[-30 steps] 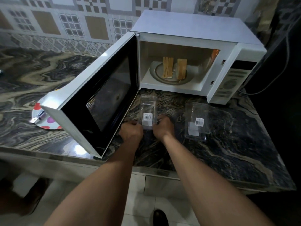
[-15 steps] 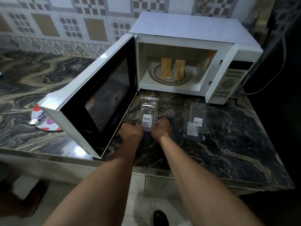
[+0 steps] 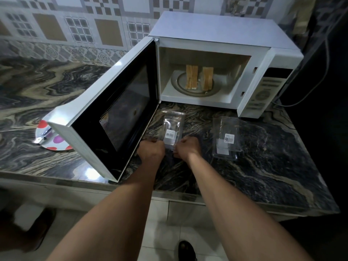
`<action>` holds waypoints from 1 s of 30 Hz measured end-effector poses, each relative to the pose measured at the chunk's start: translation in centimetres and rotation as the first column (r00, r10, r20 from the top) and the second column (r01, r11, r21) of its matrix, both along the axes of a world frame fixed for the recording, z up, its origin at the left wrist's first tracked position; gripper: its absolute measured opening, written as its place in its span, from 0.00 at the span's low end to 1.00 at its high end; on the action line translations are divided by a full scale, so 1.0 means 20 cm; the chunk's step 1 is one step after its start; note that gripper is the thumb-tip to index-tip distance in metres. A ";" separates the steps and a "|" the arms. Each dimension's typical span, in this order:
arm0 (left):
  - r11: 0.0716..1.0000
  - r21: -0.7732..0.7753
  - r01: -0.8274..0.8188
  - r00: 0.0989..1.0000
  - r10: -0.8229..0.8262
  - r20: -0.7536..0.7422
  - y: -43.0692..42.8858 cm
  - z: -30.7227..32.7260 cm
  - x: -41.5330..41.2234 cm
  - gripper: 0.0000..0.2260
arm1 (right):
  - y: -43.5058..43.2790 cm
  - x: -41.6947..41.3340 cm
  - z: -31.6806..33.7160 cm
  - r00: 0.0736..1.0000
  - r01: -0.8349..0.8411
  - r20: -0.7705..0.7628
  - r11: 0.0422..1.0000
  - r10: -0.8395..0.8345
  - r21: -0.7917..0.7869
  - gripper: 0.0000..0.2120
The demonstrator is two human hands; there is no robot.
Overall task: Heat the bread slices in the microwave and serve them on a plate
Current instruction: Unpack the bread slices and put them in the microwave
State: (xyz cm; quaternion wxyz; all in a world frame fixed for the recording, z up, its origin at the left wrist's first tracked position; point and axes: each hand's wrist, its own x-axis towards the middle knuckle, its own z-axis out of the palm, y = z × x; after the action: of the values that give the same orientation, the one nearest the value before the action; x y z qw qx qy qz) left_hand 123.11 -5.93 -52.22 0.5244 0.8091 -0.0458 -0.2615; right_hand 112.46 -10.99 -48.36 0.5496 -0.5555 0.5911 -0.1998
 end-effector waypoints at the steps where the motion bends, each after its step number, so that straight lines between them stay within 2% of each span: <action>1: 1.000 0.005 0.000 1.000 0.000 0.000 0.00 -0.01 0.01 0.15 | -0.01 0.00 -0.01 1.000 0.008 0.001 1.000 -0.008 -0.001 0.04; 3: 1.000 0.016 0.007 1.000 -0.007 -0.014 -0.01 -0.07 0.03 0.11 | -0.01 0.00 0.01 0.999 0.023 -0.025 1.000 -0.023 -0.001 0.03; 8: 0.998 0.060 0.026 0.999 -0.025 -0.021 -0.03 -0.13 0.06 0.12 | -0.04 -0.01 -0.02 0.998 0.027 -0.066 0.999 -0.024 0.042 0.03; 12: 0.997 0.062 0.038 0.999 -0.038 0.007 -0.05 -0.17 0.06 0.05 | -0.10 0.01 -0.13 0.993 0.009 -0.118 1.000 -0.008 0.008 0.04; 16: 0.996 0.082 0.028 0.999 -0.031 0.035 -0.06 -0.21 0.08 0.10 | -0.14 0.02 -0.22 0.992 -0.013 -0.128 1.000 0.012 -0.011 0.06; 18: 0.994 0.099 0.040 0.997 -0.046 0.061 0.00 -0.01 -0.01 0.14 | -0.08 0.00 -0.11 0.990 -0.024 -0.142 0.998 0.017 -0.053 0.08; 20: 0.986 0.147 0.082 0.987 -0.101 0.123 0.08 0.25 -0.12 0.15 | 0.00 -0.04 0.06 0.983 -0.060 -0.178 0.992 0.039 -0.114 0.12; 23: 0.975 0.197 0.103 0.960 -0.150 0.239 0.15 0.41 -0.18 0.12 | 0.06 -0.10 0.21 0.949 -0.139 -0.307 0.970 0.072 -0.201 0.11; 27: 0.971 0.174 0.167 0.846 -0.232 0.480 0.15 0.50 -0.25 0.12 | 0.12 -0.21 0.43 0.899 -0.250 -0.432 0.895 0.073 -0.369 0.04; 30: 0.966 0.119 0.230 0.782 -0.256 0.568 0.11 0.60 -0.35 0.09 | 0.10 -0.31 0.55 0.859 -0.308 -0.511 0.816 0.017 -0.490 0.07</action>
State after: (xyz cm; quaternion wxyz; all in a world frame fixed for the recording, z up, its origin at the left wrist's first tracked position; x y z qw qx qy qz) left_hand 116.12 -3.67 -40.27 0.4298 0.8484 -0.3011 -0.0694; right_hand 106.18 -8.98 -37.35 0.2140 -0.7725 0.5737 -0.1679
